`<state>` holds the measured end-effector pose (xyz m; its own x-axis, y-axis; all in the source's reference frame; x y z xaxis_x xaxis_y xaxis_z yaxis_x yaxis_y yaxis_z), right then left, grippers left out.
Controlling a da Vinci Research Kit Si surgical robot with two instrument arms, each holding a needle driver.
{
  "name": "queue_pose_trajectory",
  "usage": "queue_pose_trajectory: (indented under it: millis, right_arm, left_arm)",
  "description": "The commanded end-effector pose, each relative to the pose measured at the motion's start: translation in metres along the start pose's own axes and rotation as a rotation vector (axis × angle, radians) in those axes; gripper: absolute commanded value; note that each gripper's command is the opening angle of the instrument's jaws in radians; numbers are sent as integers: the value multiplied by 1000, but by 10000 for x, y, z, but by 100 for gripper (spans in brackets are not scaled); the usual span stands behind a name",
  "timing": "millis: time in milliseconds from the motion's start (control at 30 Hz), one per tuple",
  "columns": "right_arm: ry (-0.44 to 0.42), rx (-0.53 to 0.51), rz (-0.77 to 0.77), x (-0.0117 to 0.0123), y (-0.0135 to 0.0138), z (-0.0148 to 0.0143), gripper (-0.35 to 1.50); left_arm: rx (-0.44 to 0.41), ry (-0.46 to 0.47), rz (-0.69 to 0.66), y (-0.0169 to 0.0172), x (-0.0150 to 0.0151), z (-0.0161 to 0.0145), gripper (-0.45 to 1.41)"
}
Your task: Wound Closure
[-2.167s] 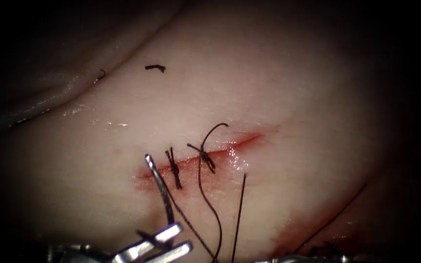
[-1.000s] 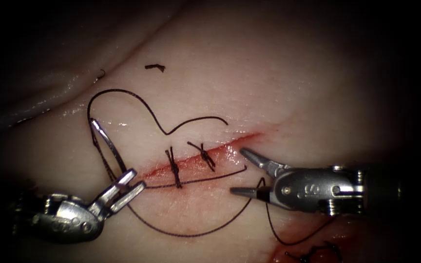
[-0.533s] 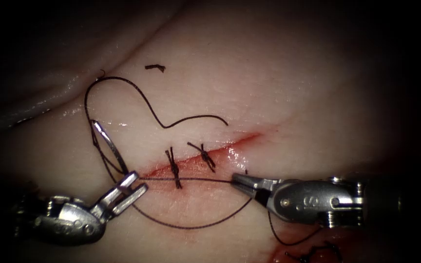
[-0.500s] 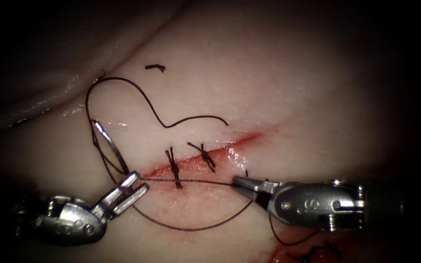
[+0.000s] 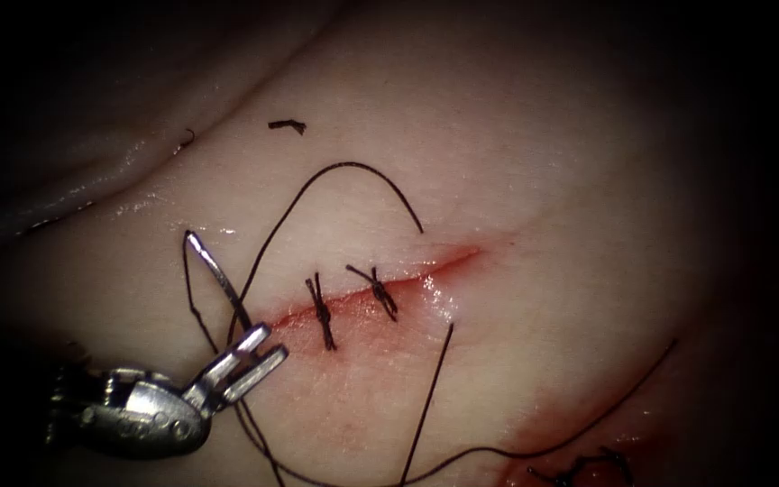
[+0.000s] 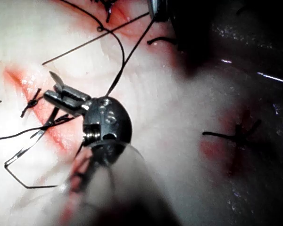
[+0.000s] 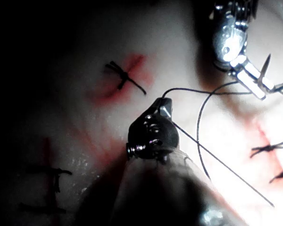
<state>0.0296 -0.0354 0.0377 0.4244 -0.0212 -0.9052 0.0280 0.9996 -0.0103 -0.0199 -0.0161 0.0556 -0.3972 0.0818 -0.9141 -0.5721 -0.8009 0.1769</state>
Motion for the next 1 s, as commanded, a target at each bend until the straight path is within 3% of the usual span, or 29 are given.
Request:
queue_pose_trajectory:
  millis: [33,67,100,167,400,567,833,1000]
  right_arm:
    - [33,-40,16,-3,10,8,86]
    - [41,-71,25,-5,20,5,114]
    - [39,-95,33,-7,28,2,128]
    - [54,-139,51,-11,45,-7,138]
    - [113,-183,107,-19,99,-61,138]
    - [107,-189,119,-39,134,-90,121]
    - [50,-231,91,-118,166,-88,119]
    - [-2,-222,37,-173,156,-60,128]
  left_arm:
    - [-2,0,-1,8,-3,2,-45]
    - [-2,0,-1,8,-3,2,-45]
    - [-1,0,-1,8,-4,2,-45]
    - [-1,0,0,8,-4,2,-45]
    - [-4,-2,-1,5,-12,0,-45]
    - [-4,-7,-3,7,-15,2,-45]
    - [-1,-13,-2,7,-15,1,-45]
    - [0,-14,-1,7,-15,1,-45]
